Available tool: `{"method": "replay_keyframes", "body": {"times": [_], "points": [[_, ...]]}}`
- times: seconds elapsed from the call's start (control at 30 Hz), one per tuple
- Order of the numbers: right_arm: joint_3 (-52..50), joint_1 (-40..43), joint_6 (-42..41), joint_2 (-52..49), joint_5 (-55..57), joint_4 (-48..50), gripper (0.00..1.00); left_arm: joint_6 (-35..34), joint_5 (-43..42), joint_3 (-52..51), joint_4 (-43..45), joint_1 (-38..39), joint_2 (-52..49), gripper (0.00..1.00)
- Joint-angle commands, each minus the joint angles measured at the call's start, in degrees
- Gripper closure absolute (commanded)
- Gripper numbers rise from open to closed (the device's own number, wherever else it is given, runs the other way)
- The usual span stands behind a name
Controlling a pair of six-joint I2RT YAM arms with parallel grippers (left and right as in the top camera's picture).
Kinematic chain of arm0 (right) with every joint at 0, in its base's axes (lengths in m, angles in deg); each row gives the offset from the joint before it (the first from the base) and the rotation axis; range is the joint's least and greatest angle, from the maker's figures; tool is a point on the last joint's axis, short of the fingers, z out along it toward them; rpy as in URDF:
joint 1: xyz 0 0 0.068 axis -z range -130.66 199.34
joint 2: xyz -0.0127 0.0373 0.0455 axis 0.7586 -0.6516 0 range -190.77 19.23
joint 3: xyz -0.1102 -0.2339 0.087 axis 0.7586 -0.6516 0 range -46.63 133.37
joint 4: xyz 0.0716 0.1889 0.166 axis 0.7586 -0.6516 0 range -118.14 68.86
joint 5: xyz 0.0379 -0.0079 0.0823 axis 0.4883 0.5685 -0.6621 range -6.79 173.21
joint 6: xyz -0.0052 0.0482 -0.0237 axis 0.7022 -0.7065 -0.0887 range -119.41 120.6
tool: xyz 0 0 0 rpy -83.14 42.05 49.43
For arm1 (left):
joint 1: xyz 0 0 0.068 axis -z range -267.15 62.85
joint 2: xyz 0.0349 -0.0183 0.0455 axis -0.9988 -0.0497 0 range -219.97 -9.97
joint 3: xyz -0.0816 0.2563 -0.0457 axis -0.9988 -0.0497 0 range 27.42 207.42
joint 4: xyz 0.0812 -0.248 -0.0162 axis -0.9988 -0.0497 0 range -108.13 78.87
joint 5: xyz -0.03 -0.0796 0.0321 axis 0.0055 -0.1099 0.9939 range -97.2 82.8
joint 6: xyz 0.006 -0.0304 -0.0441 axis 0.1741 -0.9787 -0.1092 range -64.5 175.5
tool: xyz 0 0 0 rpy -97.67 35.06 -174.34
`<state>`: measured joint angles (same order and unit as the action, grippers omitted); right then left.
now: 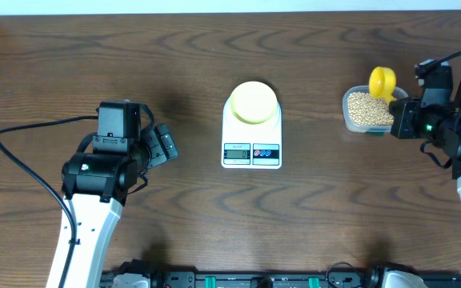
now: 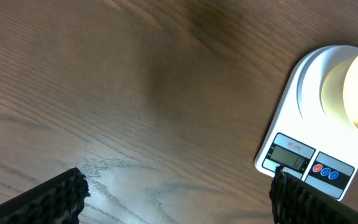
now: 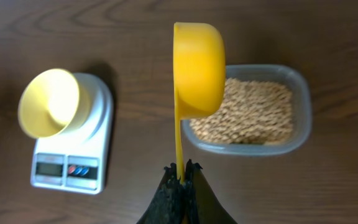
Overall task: Scoop item into bowl and weigh 50g on scale
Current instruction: 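Tilt the scoop down toward the beans with the right gripper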
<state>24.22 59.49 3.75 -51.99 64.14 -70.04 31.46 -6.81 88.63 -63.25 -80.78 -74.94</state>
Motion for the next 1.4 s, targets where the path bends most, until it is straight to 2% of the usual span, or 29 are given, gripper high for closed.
{"method": "replay_keyframes", "body": {"times": [0.0, 0.67, 0.97, 1.2, 1.37], "points": [[1.2, -0.3, 0.7, 0.7, 2.5, 1.2, 0.99, -0.1, 1.0, 0.6, -0.2, -0.3, -0.2, 0.05], [1.2, 2.6, -1.0, 0.7, 2.0, -0.6, 0.99, -0.1, 1.0, 0.6, -0.2, -0.3, -0.2, 0.04], [1.2, 2.6, -13.6, 0.7, 2.0, -0.4, 0.99, -0.1, 1.0, 0.6, -0.2, -0.3, -0.2, 0.04], [1.2, 2.5, -29.5, 0.7, 1.8, -0.2, 0.99, -0.1, 1.0, 0.6, -0.2, -0.3, -0.2, 0.04], [1.2, 2.5, -29.7, 0.7, -0.8, -0.8, 0.99, -0.1, 1.0, 0.6, -0.2, -0.3, -0.2, 0.04]]}}
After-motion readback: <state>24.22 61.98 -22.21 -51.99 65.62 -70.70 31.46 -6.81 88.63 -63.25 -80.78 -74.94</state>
